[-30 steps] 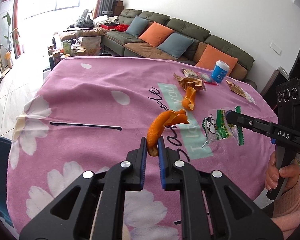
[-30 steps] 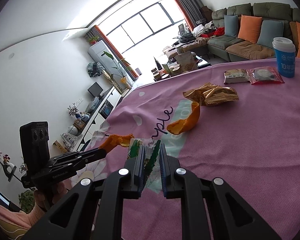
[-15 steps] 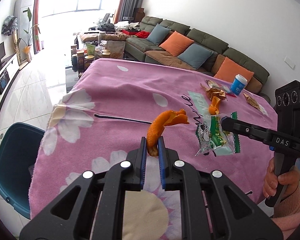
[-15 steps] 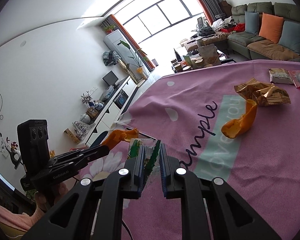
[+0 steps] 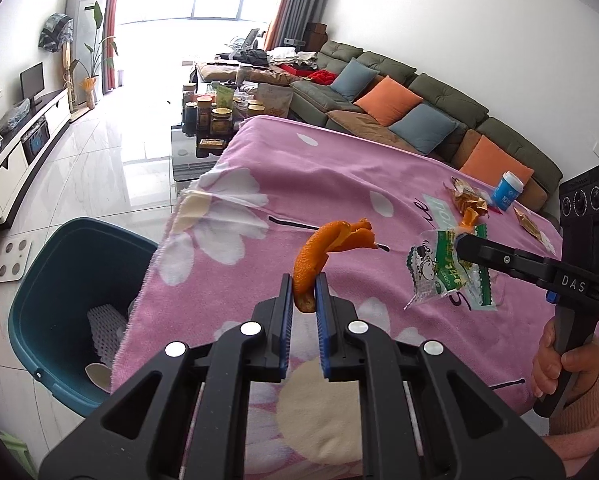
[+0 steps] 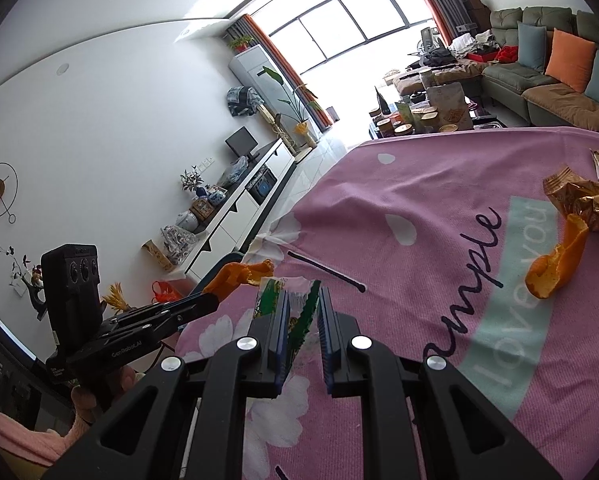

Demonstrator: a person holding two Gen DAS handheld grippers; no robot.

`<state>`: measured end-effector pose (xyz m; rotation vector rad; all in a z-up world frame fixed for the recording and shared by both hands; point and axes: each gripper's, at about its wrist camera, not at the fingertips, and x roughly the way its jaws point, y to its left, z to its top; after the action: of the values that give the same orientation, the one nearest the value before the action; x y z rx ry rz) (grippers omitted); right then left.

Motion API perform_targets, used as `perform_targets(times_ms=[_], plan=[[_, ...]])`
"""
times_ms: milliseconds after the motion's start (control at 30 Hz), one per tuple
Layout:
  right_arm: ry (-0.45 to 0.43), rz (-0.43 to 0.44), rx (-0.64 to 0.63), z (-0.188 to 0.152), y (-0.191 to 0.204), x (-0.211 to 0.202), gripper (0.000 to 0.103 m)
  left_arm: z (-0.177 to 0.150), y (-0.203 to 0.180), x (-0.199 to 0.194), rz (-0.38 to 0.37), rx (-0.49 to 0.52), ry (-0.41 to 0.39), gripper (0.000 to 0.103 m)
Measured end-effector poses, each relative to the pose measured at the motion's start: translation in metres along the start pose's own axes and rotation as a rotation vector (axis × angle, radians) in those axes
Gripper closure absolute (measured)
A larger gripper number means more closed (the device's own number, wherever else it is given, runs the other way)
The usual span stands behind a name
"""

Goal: Collect trash
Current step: 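Carry the orange peel and green wrapper over the teal bin with both tools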

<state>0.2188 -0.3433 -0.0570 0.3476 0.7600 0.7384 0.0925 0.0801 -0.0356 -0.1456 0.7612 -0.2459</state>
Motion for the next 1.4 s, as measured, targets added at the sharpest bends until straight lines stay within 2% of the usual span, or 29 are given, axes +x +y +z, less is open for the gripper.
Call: perform_targets(times_ms=[633,1400], plan=[[0.061,0.079,-0.070,0.013,0.041,0.046,0.090,-0.008,0.051,-0.027,0.098,-0.095,-0.042,0.092],[0.128,0.154,-0.145,0.021,0.086,0.096,0.090,-0.017,0.094,-0.052,0.195,-0.184,-0.074,0.091]])
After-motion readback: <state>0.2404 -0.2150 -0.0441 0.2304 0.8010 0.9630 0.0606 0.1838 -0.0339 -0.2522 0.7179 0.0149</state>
